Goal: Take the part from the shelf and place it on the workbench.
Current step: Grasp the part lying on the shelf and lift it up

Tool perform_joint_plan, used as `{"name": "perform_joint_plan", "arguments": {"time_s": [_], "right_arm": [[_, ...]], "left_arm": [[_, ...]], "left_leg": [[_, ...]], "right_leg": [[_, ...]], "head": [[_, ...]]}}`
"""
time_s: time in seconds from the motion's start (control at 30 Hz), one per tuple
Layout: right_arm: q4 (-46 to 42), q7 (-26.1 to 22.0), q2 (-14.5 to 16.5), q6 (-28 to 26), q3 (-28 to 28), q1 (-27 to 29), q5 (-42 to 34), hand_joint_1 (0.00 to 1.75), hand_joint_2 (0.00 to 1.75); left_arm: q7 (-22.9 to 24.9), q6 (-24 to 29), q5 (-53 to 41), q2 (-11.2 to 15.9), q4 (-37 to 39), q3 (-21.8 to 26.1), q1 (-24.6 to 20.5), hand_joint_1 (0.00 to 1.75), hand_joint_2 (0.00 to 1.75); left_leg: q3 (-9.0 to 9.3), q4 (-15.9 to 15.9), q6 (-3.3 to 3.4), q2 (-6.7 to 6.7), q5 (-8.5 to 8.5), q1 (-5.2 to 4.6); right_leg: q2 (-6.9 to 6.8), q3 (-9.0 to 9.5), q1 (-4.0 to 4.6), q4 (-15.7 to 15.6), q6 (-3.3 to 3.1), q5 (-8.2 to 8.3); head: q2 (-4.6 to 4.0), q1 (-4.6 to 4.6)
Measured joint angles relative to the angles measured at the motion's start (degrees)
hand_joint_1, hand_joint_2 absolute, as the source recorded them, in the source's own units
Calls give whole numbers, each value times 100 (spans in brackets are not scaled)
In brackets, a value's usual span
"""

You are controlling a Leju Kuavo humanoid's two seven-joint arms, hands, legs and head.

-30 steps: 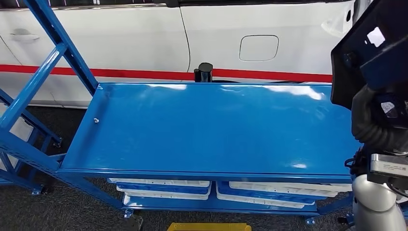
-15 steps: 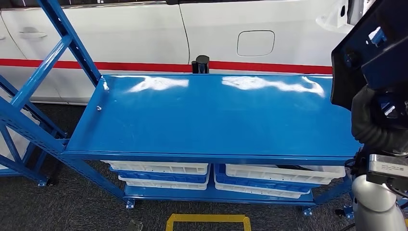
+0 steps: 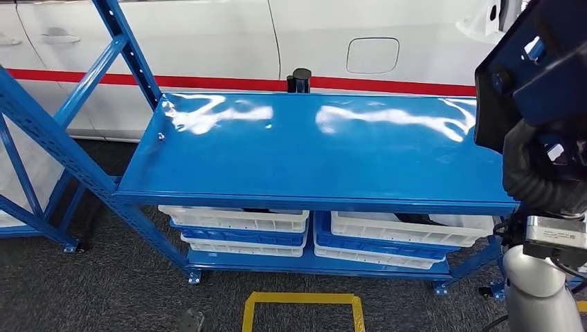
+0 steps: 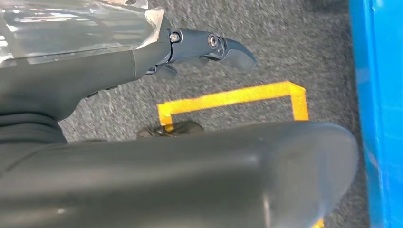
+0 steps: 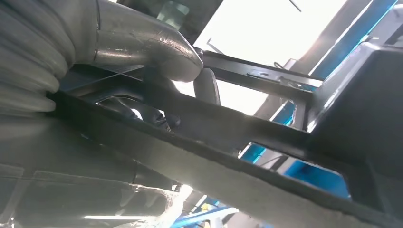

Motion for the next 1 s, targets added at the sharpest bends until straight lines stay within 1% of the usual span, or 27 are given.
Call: {"name": "perform_joint_plan", "arguments": {"time_s": [0.07, 0.1, 0.13, 0.17, 0.2, 0.23, 0.27, 0.3, 0.33, 0.37, 0.4, 0.43, 0.47, 0.5, 0.57, 0.6, 0.63, 0.67, 0.7, 0.73, 0.77, 0.8, 0.83, 0.87, 0.93, 0.97, 1.0], "right_arm": [[28, -7, -1, -13, 3, -2, 0, 175, 175], [42, -7, 0, -15, 4, -1, 1, 175, 175], [60, -8, 1, -17, 8, 2, 1, 175, 175], [79, -8, 4, -19, 14, 5, 1, 175, 175], [97, -8, 8, -21, 22, 7, 1, 175, 175], [112, -8, 14, -24, 32, 7, 1, 175, 175], [121, -8, 23, -29, 40, 0, 1, 175, 175], [128, -10, 34, -34, 49, -11, 3, 175, 175], [135, -12, 45, -45, 57, -20, 5, 175, 175], [142, -15, 55, -55, 63, -27, 8, 175, 175], [151, -17, 65, -62, 70, -29, 13, 175, 175], [162, -18, 76, -69, 75, -28, 14, 175, 175], [173, -19, 86, -72, 79, -29, 15, 175, 175], [181, -19, 97, -73, 84, -32, 16, 175, 175], [190, -21, 115, -76, 92, -39, 16, 175, 175], [192, -23, 123, -77, 96, -41, 15, 175, 175], [197, -26, 132, -77, 100, -41, 10, 175, 175], [206, -29, 141, -77, 104, -41, 4, 175, 175], [215, -31, 150, -77, 109, -40, -3, 175, 175], [225, -31, 158, -77, 113, -41, -10, 175, 175], [232, -33, 164, -76, 117, -45, -14, 175, 175], [235, -35, 168, -75, 120, -53, -17, 175, 175], [237, -38, 172, -73, 124, -68, -20, 175, 175], [239, -42, 175, -71, 127, -86, -22, 175, 175], [244, -47, 183, -68, 133, -108, -25, 175, 175], [249, -49, 185, -68, 134, -108, -26, 175, 175], [256, -50, 185, -68, 135, -107, -26, 175, 175]], "left_arm": [[16, -6, -13, 2, 0, 0, -38, 0, 0], [21, -8, -16, 2, 0, -1, -49, 0, 0], [27, -10, -17, 2, 0, -1, -52, 0, 0], [37, -13, -17, 2, 0, -1, -53, 0, 0], [47, -17, -17, 2, 0, -1, -54, 0, 0], [58, -21, -16, 1, 0, -1, -57, 0, 0], [70, -27, -16, 2, 0, 0, -62, 0, 0], [82, -31, -17, 3, 0, -1, -70, 0, 0], [93, -34, -20, 4, 0, -1, -79, 0, 0], [103, -37, -22, 8, 0, -2, -86, 0, 0], [110, -38, -24, 11, 1, -2, -92, 0, 0], [114, -38, -25, 17, 2, -2, -94, 0, 0], [118, -38, -25, 23, 4, -2, -94, 0, 0], [121, -38, -25, 27, 5, -2, -94, 0, 0], [124, -38, -26, 30, 7, -2, -95, 0, 0], [125, -38, -26, 30, 7, -2, -96, 0, 0], [126, -40, -27, 31, 7, -2, -97, 0, 0], [128, -42, -27, 31, 7, -2, -98, 0, 0], [131, -43, -27, 32, 7, -2, -99, 0, 0], [132, -44, -27, 32, 7, -2, -101, 0, 0], [133, -44, -27, 32, 7, -2, -106, 0, 0], [133, -44, -27, 31, 7, -2, -112, 0, 0], [132, -44, -27, 31, 7, -2, -121, 0, 0], [132, -44, -27, 31, 7, -2, -128, 0, 0], [132, -44, -27, 35, 7, -2, -132, 0, 0], [133, -44, -27, 37, 8, -2, -133, 0, 0], [133, -44, -27, 39, 8, -2, -134, 0, 0]], "left_leg": [[-138, -24, 68, 14, 146, -5], [-226, -18, 83, 17, 212, -11], [-314, -12, 84, 18, 276, -17], [-403, -3, 79, 21, 336, -19], [-490, 9, 70, 23, 394, -18], [-574, 28, 53, 24, 448, -15], [-653, 57, 29, 23, 495, -15], [-723, 98, 2, 22, 535, -22], [-777, 135, -27, 20, 577, -34], [-813, 162, -50, 18, 617, -45], [-834, 175, -70, 16, 659, -54], [-850, 179, -92, 11, 687, -49], [-874, 217, -121, 5, 635, -37], [-922, 337, -161, -1, 481, -21], [-1092, 893, -247, -8, -65, 22], [-1187, 1273, -282, -8, -322, 46], [-1248, 1604, -309, -7, -468, 72], [-1238, 1798, -329, -7, -492, 98], [-1127, 1787, -341, -6, -406, 122], [-907, 1561, -345, -6, -266, 142], [-614, 1182, -344, -8, -153, 160], [-320, 768, -339, -17, -105, 164], [-108, 438, -332, -28, -103, 156], [0, 241, -321, -39, -133, 138], [-20, 141, -253, -45, -114, 92], [-55, 117, -191, -33, -63, 81], [-99, 93, -113, -20, -1, 78]], "right_leg": [[10, -208, 15, 573, -106, -470], [14, -290, 20, 932, -134, -679], [17, -326, 22, 1226, -126, -797], [17, -289, 22, 1366, -80, -801], [17, -162, 16, 1314, -12, -715], [15, 57, 9, 1073, 54, -596], [14, 340, 4, 697, 92, -524], [17, 625, 16, 286, 97, -516], [22, 826, 31, -25, 79, -550], [29, 926, 48, -208, 47, -600], [35, 935, 65, -266, 17, -616], [35, 889, 36, -251, -23, -591], [30, 847, 11, -245, -75, -554], [23, 809, -14, -244, -137, -507], [9, 713, -31, -243, -228, -390], [7, 650, -27, -238, -243, -330], [6, 579, -23, -231, -239, -272], [7, 508, -22, -222, -226, -218], [8, 444, -24, -214, -204, -175], [9, 391, -30, -205, -180, -136], [9, 355, -34, -198, -153, -105], [9, 323, -30, -192, -118, -75], [5, 298, -24, -190, -76, -40], [1, 275, -19, -192, -25, -3], [-9, 230, -20, -213, 85, 82], [-10, 193, -30, -196, 113, 77], [-9, 127, -32, -109, 104, -5]], "head": [[0, 16], [0, 24], [0, 25], [0, 25], [0, 25], [0, 25], [0, 27], [0, 24], [0, 23], [0, 19], [0, 15], [0, 16], [0, 14], [0, 11], [0, 0], [0, -4], [0, -5], [0, -5], [0, -6], [0, -6], [0, -7], [0, -5], [0, -2], [0, -2], [0, 4], [0, 2], [0, 11]]}}
